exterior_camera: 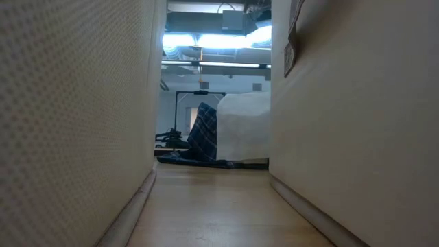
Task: Sort clothes
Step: Put the green shirt into the right laundry organizer
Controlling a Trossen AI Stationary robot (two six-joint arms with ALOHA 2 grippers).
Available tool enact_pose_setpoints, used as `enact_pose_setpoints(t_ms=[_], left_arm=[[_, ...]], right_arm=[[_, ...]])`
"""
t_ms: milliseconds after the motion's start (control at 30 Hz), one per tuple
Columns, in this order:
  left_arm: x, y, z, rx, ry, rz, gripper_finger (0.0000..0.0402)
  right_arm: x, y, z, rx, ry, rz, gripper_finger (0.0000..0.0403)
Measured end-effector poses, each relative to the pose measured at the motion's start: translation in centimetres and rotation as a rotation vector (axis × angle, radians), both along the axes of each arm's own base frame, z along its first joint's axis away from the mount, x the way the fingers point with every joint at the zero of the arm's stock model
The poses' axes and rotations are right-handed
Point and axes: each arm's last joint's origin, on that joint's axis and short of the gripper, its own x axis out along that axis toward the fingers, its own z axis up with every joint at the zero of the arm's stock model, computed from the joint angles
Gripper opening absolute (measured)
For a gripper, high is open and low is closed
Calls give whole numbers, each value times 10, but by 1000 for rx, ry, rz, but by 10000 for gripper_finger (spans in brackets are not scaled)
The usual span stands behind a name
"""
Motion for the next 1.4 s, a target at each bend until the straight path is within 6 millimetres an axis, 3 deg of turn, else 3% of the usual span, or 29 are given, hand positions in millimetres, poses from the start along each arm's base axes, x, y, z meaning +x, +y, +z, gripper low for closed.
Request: enact_pose_setpoints(t_ms=[500,733,933,1167,1267,1400], left_arm=[[0,0,0,8,-1,4,88],[0,0,1,12,-3,7,88],[0,0,1,11,-5,7,88],[-1,0,1,20,-2,12,88],[0,0,1,21,-1,13,88],[0,0,1,24,0,14,88]], right_arm=[[4,8,-108,-105,256,-154,37],[2,8,-153,-83,418,-131,37],[12,-1,-176,-56,457,-161,37],[32,-4,-199,78,499,-51,42],[36,-10,-205,111,508,-82,65],[38,-12,-205,179,541,-116,125]])
